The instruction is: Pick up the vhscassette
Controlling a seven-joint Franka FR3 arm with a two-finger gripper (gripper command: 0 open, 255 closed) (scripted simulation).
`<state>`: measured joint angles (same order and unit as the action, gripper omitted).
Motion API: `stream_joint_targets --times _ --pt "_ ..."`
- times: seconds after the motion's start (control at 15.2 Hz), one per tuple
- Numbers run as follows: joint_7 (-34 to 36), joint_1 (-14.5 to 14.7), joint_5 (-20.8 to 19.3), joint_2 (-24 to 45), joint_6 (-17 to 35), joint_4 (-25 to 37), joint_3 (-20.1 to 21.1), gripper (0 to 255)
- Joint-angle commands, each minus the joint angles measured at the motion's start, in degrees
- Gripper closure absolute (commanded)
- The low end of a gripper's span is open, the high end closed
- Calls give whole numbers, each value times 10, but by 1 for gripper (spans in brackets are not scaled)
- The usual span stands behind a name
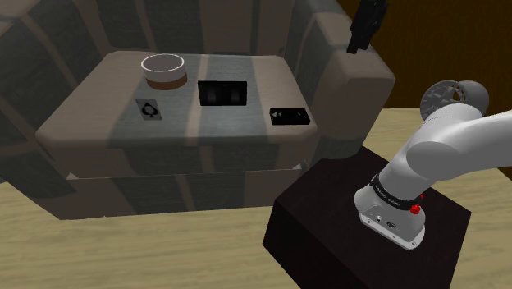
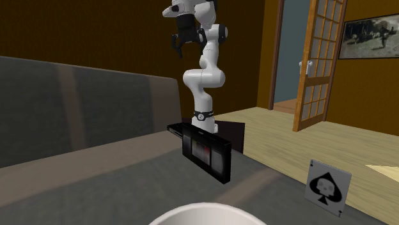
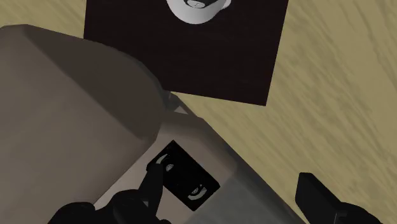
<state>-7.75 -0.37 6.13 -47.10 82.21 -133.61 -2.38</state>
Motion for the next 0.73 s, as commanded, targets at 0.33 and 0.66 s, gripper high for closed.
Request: stream_joint_targets --times 0.33,0.66 --pt "-57 23 -10 93 84 12 -1 0" --pt "-109 45 -17 192 156 43 2 0"
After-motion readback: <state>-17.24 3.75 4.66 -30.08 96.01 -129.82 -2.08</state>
